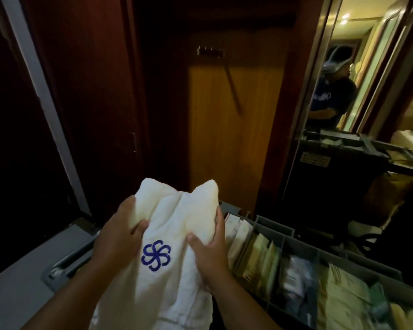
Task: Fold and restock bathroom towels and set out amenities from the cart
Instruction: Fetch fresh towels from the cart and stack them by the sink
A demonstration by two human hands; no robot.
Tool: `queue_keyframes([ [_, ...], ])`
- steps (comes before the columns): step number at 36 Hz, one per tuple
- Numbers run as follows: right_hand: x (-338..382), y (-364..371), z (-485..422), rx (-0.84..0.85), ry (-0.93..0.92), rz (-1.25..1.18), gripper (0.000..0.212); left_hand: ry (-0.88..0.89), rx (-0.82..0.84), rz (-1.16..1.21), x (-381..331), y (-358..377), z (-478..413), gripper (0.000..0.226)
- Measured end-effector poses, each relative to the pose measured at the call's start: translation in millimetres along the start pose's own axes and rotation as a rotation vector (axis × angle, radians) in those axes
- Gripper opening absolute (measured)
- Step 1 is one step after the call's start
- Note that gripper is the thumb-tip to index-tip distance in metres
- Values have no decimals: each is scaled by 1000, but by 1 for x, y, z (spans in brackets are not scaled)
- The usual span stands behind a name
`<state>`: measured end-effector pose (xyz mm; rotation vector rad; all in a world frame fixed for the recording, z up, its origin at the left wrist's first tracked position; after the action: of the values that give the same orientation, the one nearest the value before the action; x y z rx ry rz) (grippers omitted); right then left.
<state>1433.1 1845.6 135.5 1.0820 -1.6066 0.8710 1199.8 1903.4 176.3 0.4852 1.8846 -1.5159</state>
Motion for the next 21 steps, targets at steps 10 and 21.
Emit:
queue_keyframes([
  [10,-45,47,-62,-11,-8,169,82,16,134,29,19,59,-89,60],
  [21,-106,90,-82,0,203,311,75,20,297,-63,70,132,-167,58],
])
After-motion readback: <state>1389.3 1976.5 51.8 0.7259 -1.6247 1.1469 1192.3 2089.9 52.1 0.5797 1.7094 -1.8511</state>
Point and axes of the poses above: each hand's wrist, its own z-axis away from the middle knuckle, its own y-axis out of the palm, x = y × z, the point moved 7 cm from there along -z, towards the middle knuckle, and after that the axes turned 14 degrees about -y, right-handed, at the moved point
